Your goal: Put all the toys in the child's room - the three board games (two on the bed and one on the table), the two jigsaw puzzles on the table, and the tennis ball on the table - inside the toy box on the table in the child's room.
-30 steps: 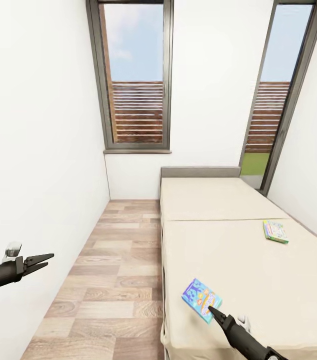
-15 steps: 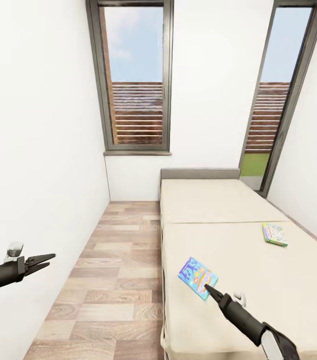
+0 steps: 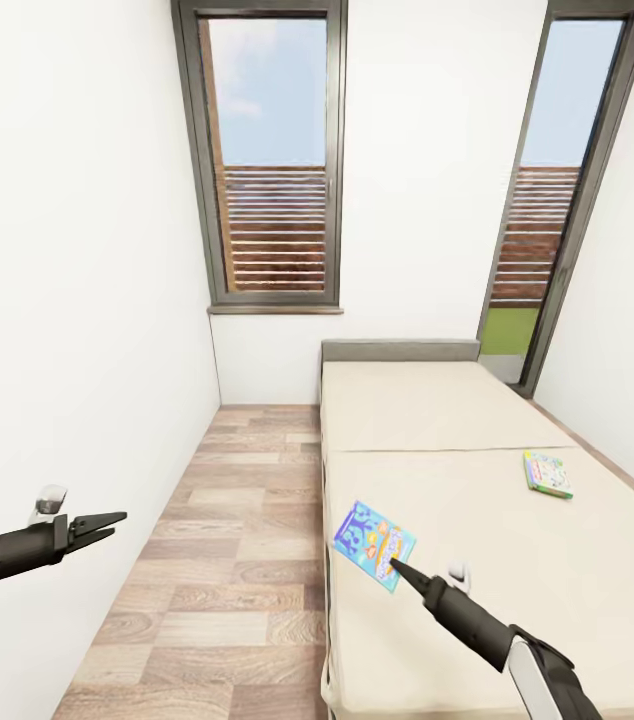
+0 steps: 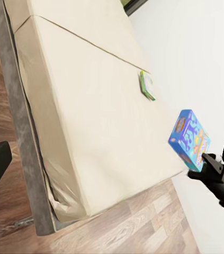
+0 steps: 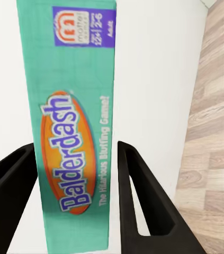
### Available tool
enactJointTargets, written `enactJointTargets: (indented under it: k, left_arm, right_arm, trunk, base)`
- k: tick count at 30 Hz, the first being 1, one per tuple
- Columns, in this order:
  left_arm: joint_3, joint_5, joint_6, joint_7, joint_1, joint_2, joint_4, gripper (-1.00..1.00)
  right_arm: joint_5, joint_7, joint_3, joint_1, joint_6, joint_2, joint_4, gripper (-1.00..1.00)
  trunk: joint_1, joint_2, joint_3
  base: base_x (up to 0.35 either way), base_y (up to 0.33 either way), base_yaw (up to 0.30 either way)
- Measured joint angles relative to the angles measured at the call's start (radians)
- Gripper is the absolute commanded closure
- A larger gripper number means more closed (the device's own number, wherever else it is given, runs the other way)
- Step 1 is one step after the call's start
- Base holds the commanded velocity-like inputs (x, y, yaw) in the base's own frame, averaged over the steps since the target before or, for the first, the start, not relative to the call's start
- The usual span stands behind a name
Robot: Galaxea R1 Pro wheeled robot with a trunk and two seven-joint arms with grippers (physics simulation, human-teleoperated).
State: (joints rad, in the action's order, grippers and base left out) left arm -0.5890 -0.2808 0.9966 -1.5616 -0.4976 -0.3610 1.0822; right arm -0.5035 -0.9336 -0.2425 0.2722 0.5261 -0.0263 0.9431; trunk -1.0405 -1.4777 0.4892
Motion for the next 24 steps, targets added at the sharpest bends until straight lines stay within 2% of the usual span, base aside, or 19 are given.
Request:
enactJointTargets:
  k: [3,8,24]
  left_arm:
    - [0.001,0.0,-0.001,0.0,0.0,0.002,0.0,-1.0]
    - [0.001,0.0,-0.001,0.0,0.0,0.001,-0.001,-1.0]
    - [0.006,0.0,0.01,0.0,0.0,0.002,-0.002,-1.0]
  right_arm:
    - [-0.002,-0.053,-0.004,-0.001,0.003,-0.002,0.001,1.0]
    - [0.0,-0.085,-0.005,-0.001,0.001,0.0,0.0,1.0]
    - [0.001,-0.09,-0.003,-0.001,0.004,0.008,0.003,1.0]
  trunk:
    - [0.012,0.021,-0.009]
    - [0.031,0.056,-0.025]
    - [0.092,0.168,-0.075]
  base:
    - [0.0,0.0,0.0]
    - [0.0,0.0,0.0]
    - [0.0,0.0,0.0]
